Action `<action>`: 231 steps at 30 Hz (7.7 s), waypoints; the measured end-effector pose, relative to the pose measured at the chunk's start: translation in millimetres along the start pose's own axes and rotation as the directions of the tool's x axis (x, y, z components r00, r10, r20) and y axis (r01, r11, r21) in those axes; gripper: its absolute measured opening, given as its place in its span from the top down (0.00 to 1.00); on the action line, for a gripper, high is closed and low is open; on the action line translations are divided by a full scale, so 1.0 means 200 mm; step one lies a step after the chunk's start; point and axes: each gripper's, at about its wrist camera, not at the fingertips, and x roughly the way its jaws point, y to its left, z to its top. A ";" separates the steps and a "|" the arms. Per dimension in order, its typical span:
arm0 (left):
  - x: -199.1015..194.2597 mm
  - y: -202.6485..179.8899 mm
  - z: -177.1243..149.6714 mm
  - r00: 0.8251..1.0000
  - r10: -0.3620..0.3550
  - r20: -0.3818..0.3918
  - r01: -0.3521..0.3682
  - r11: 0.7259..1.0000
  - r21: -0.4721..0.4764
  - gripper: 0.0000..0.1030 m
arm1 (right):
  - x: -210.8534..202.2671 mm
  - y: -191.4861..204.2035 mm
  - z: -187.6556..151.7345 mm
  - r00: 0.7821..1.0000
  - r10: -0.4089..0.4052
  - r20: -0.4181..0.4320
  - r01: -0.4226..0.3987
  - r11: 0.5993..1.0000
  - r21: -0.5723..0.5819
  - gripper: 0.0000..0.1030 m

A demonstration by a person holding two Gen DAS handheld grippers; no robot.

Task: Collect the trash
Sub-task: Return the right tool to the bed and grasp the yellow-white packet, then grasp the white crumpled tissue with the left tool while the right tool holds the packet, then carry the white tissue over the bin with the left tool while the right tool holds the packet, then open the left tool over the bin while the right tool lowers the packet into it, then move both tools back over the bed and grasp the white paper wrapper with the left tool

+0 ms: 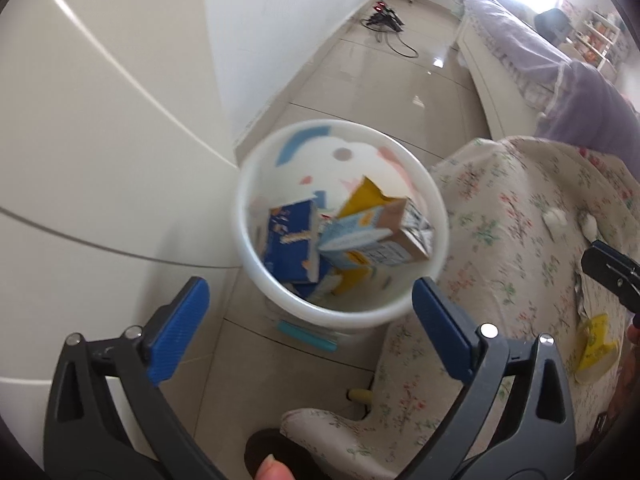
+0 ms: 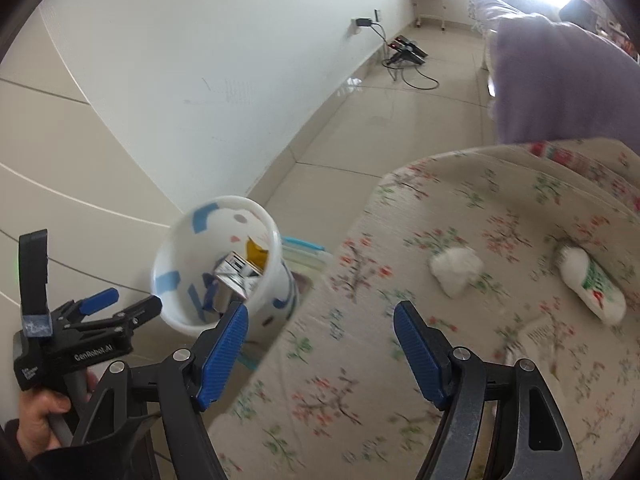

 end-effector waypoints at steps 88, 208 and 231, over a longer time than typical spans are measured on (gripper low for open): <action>0.33 -1.35 0.13 0.979 -0.179 0.100 0.154 0.964 0.216 0.79 | -0.41 -1.24 -0.36 0.986 -0.159 -0.055 0.168 0.931 0.324 0.77; 0.00 0.20 0.05 0.996 0.088 0.010 -0.088 0.996 -0.006 0.11 | 0.45 0.38 0.24 0.945 0.327 -0.014 -0.326 0.945 0.042 0.50; -0.06 -0.41 0.02 1.000 -0.021 0.013 0.019 0.984 0.175 0.10 | -0.18 -0.45 -0.08 0.999 -0.047 0.016 0.043 0.983 0.181 0.32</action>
